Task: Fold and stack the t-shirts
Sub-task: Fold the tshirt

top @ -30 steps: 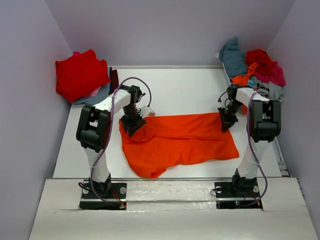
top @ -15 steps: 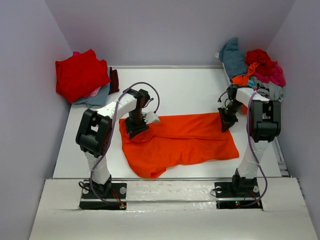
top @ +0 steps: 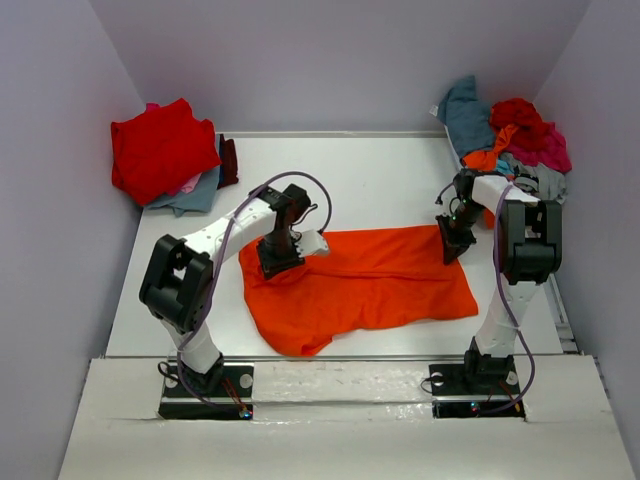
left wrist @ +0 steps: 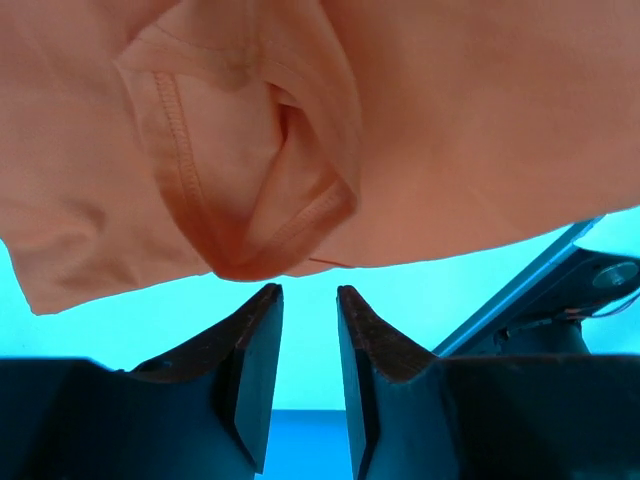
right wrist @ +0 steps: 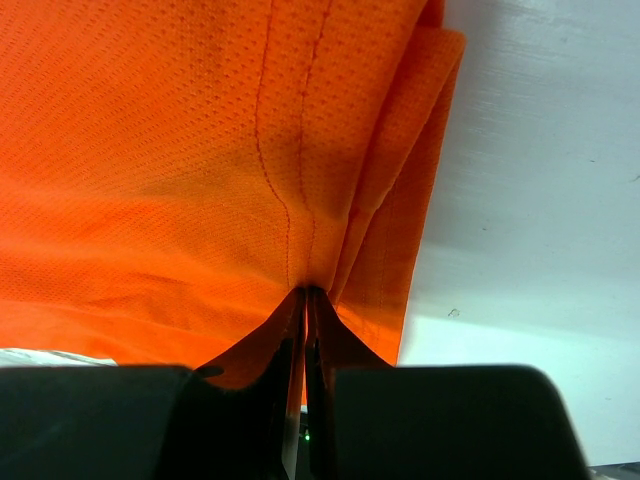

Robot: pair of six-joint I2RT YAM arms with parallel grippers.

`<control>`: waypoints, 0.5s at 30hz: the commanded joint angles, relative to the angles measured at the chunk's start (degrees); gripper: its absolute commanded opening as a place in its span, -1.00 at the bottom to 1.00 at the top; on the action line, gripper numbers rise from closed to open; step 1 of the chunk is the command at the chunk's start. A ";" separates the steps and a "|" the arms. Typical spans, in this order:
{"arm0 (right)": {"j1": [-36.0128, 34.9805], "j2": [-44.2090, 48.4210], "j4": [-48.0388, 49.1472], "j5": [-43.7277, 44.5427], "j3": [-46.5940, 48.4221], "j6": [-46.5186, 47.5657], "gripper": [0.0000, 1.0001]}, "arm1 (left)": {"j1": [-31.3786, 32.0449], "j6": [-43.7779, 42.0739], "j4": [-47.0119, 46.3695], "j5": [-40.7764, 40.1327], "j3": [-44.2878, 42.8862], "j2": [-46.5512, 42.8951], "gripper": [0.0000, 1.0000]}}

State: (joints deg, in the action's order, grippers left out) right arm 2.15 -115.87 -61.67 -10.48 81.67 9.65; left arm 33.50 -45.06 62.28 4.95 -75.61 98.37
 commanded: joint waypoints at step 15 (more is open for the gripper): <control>-0.40 1.62 0.32 0.72 -0.11 0.63 -0.80 | -9.50 10.16 -12.19 14.20 -10.43 12.27 0.12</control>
State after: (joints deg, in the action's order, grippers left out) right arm 2.15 -115.85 -61.71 -10.50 81.67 9.67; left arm 24.93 -37.04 50.74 13.43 -82.74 107.90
